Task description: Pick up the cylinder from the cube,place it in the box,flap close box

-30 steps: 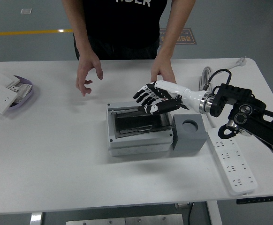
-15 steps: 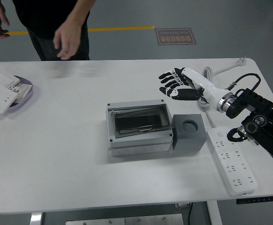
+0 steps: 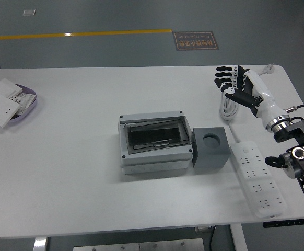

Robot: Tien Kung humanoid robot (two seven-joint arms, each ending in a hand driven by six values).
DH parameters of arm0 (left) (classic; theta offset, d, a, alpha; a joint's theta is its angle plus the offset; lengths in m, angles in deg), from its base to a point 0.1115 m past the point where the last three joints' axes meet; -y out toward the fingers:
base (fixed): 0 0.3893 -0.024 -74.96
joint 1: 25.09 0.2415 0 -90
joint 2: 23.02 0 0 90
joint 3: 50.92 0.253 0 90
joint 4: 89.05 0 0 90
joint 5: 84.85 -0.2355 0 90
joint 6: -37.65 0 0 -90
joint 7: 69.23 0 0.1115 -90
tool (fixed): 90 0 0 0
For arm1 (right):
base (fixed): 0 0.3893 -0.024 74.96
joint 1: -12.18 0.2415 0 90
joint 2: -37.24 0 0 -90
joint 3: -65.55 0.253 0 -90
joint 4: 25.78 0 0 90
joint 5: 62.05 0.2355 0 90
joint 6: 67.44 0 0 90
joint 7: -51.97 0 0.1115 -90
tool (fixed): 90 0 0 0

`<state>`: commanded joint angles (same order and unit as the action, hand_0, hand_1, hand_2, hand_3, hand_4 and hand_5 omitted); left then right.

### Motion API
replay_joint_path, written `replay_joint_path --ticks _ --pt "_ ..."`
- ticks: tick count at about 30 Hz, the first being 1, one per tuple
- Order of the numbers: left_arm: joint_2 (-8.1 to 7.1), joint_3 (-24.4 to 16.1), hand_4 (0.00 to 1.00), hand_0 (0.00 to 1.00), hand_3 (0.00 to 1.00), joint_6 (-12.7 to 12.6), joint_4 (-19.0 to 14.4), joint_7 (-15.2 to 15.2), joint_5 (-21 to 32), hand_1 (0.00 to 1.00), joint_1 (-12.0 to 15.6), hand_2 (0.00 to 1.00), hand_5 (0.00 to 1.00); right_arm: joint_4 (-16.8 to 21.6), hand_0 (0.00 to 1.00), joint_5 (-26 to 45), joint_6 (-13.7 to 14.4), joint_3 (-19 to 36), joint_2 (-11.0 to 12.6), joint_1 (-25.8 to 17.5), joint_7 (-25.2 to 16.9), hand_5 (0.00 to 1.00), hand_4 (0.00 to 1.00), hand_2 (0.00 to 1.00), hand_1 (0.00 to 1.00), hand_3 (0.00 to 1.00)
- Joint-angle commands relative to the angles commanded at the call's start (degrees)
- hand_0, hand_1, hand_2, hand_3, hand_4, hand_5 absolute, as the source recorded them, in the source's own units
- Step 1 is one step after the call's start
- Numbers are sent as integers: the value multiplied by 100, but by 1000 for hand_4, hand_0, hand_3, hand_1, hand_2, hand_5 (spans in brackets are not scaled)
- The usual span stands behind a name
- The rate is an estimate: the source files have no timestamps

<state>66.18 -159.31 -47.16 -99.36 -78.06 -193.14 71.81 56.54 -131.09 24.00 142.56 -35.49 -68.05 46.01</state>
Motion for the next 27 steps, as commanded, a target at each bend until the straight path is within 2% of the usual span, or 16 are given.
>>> replay_joint_path --ticks 4,5,6,10,11,12,22,23,27 --pt "32 -21 695 608 669 7 0 -1 -20 646 11 613 123 -59 690 146 133 309 -264 -413 -381 288 679 676 664 680" --pt "33 -22 697 608 668 7 0 1 -21 646 10 613 125 -82 648 162 162 327 -303 -473 -446 235 689 648 646 663" --pt "32 -24 697 608 668 4 0 5 -19 646 8 613 125 -111 648 180 193 337 -349 -535 -515 235 689 648 646 663" --pt "19 -27 697 608 668 -6 0 19 -8 646 -2 613 125 -212 648 210 242 275 -489 -651 -645 235 689 648 646 663" --pt "20 -22 698 608 669 -6 0 19 -2 646 -4 614 126 -228 592 214 247 254 -520 -662 -667 193 704 606 597 633" --pt "21 -18 698 608 669 -6 0 19 3 646 -5 614 126 -240 592 216 250 232 -540 -666 -685 193 704 606 597 633" --pt "28 52 697 608 669 -10 0 20 76 645 -20 613 126 -217 575 70 317 -43 -537 -634 -780 197 714 590 586 615" --pt "28 45 696 608 668 -10 0 18 69 646 -17 613 126 -205 559 55 318 -53 -539 -630 -781 189 715 541 527 598" --pt "24 7 696 608 668 -10 0 18 30 646 -3 613 126 -165 559 48 316 -89 -542 -618 -784 189 715 541 527 598"
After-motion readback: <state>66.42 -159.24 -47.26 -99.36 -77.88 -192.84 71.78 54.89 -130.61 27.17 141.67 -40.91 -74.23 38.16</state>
